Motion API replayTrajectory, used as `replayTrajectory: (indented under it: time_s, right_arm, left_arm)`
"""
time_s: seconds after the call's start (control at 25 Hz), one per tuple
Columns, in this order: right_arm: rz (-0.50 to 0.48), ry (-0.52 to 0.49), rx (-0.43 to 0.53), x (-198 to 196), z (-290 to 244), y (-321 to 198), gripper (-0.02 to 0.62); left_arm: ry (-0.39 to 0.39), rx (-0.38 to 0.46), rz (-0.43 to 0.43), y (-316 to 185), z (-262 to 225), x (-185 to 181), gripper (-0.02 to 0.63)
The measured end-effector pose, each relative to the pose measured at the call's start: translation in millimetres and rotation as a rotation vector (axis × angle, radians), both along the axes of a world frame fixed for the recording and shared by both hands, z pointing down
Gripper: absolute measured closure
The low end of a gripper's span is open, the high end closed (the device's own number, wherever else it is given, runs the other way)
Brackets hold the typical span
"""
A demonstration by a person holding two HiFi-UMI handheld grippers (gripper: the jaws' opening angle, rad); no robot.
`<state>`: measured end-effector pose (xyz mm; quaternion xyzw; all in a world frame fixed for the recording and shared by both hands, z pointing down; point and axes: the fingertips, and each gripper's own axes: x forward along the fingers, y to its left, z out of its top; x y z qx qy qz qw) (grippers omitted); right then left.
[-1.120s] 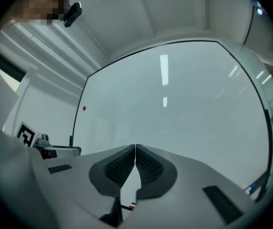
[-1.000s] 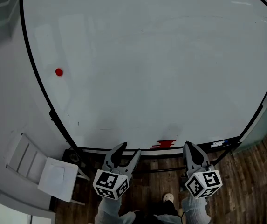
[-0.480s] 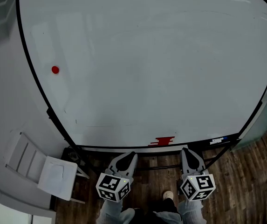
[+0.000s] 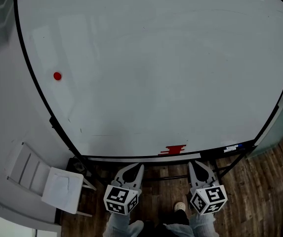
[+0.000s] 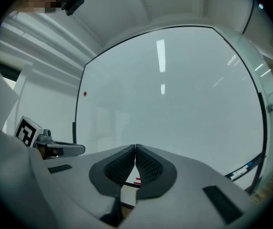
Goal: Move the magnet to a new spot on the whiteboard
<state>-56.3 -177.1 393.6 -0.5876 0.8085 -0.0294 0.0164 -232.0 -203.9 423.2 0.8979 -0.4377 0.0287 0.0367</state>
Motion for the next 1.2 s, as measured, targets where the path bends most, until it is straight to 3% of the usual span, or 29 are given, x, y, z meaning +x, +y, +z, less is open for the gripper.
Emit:
replayTrajectory:
  time_s: [1.2]
  right_arm:
    - [-0.072, 0.008, -0.036, -19, 8, -23, 0.569]
  left_arm:
    - [0.02, -0.003, 0.023, -12, 5, -4, 0.597]
